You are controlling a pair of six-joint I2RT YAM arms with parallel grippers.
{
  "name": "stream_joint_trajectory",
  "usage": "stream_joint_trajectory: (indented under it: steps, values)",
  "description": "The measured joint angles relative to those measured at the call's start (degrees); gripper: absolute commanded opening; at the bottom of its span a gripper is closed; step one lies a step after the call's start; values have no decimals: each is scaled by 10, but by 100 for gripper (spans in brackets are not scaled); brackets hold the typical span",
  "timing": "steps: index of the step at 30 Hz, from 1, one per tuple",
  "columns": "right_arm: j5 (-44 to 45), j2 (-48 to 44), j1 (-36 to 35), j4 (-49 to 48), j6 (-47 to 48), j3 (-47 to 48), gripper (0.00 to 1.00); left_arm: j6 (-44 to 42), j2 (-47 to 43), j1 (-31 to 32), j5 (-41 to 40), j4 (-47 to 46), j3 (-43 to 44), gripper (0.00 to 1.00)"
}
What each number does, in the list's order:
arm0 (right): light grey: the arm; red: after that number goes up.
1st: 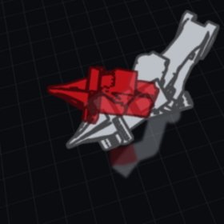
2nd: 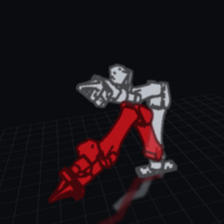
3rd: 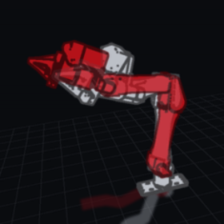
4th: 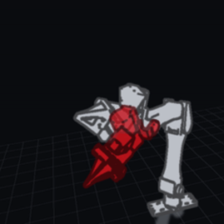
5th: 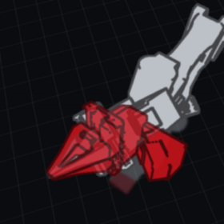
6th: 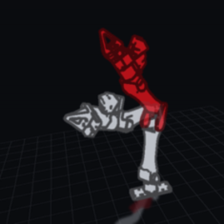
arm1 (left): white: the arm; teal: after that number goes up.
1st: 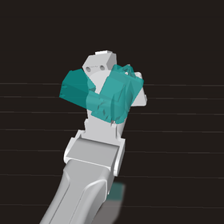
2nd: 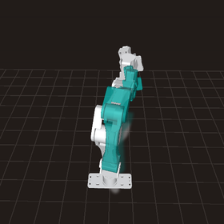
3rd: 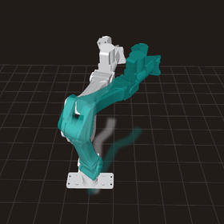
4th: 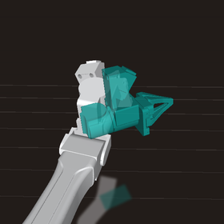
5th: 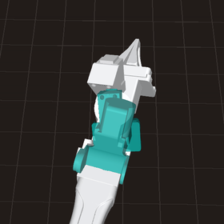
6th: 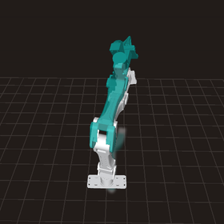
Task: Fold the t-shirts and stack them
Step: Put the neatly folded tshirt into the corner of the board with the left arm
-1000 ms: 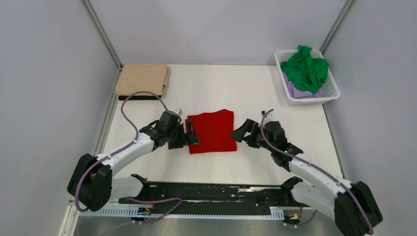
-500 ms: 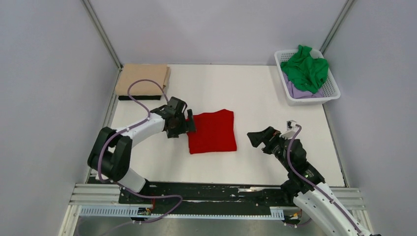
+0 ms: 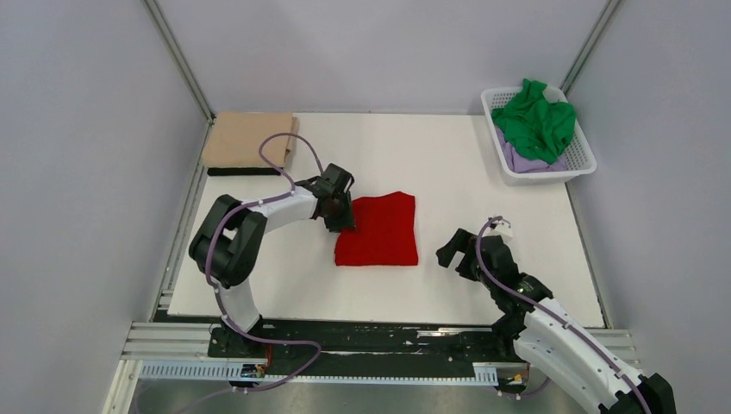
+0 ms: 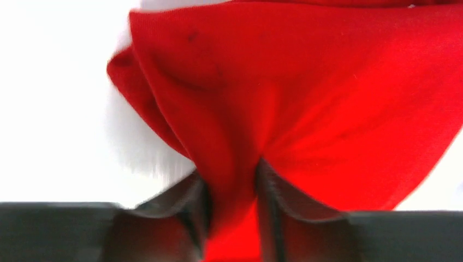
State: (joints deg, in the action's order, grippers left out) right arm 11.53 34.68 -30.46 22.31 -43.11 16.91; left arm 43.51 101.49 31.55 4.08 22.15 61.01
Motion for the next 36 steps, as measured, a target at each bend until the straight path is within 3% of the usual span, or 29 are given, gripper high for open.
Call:
stream_joint_trajectory:
  steps: [2,3,11,16,24,36]
  values:
    - [4,10,0,3,0,0,100,5,23,14,-14,13,25,2]
    - [5,13,0,3,0,0,100,5,35,22,-27,28,45,0]
    - [16,15,0,4,9,0,100,-23,115,70,-192,175,197,0]
    - [35,15,0,4,9,0,100,-120,166,62,-349,235,297,0]
    - [55,22,0,3,8,0,100,-327,172,9,-511,189,370,0]
    - [71,39,0,2,8,0,100,-549,172,-94,-544,83,461,0]
